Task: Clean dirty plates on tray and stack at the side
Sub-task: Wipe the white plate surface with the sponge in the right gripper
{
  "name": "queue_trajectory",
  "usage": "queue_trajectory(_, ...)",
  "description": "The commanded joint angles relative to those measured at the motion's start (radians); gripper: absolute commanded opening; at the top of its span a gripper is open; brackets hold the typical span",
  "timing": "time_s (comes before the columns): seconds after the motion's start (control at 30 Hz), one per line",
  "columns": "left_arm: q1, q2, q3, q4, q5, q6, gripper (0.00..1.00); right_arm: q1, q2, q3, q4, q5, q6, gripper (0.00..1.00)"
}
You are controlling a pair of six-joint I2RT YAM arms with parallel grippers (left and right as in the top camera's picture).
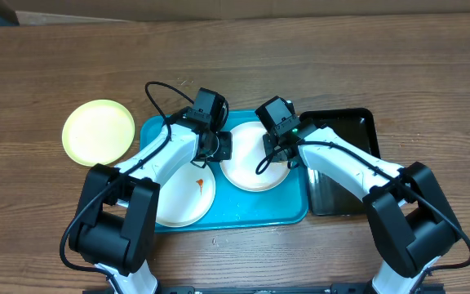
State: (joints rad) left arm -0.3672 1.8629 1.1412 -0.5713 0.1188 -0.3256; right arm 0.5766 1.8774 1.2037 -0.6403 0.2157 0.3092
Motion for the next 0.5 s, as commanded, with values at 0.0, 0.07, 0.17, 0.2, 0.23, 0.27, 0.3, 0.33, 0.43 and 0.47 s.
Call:
queue_trajectory(0.0,-0.008,-0.019,-0.007,-0.003,-0.018,0.005,0.04,-0.006,-0.001,-0.007,0.004,0.008,-0.002,0.07)
queue_trajectory(0.07,-0.008,-0.019,-0.007,-0.003,-0.018,0.005,0.04,-0.006,-0.001,-0.007,0.005,0.008,-0.002,0.04)
queue_trajectory(0.17,-0.008,-0.019,-0.007,-0.003,-0.018,0.005,0.04,-0.006,-0.001,-0.007,0.008,0.008,-0.002,0.04)
queue_trajectory(0.2,-0.008,-0.019,-0.007,-0.003,-0.018,0.005,0.04,-0.006,-0.001,-0.007,0.011,0.008,-0.002,0.04)
queue_trajectory(0.23,-0.008,-0.019,-0.007,-0.003,-0.018,0.005,0.04,-0.006,-0.001,-0.007,0.013,0.008,-0.002,0.04)
queue_trajectory(0.27,-0.008,-0.019,-0.007,-0.003,-0.018,0.005,0.04,-0.006,-0.001,-0.007,0.015,0.008,-0.002,0.04)
queue_trajectory(0.3,-0.008,-0.019,-0.007,-0.003,-0.018,0.005,0.04,-0.006,-0.001,-0.007,0.016,0.008,-0.002,0.04)
queue_trajectory(0.33,-0.008,-0.019,-0.007,-0.003,-0.018,0.005,0.04,-0.006,-0.001,-0.007,0.016,0.007,-0.002,0.04)
queue_trajectory(0.43,-0.008,-0.019,-0.007,-0.003,-0.018,0.005,0.04,-0.006,0.001,-0.007,0.016,-0.006,-0.003,0.04)
queue_trajectory(0.47,-0.008,-0.019,-0.007,-0.003,-0.018,0.005,0.04,-0.006,0.003,-0.007,0.016,-0.012,-0.003,0.04)
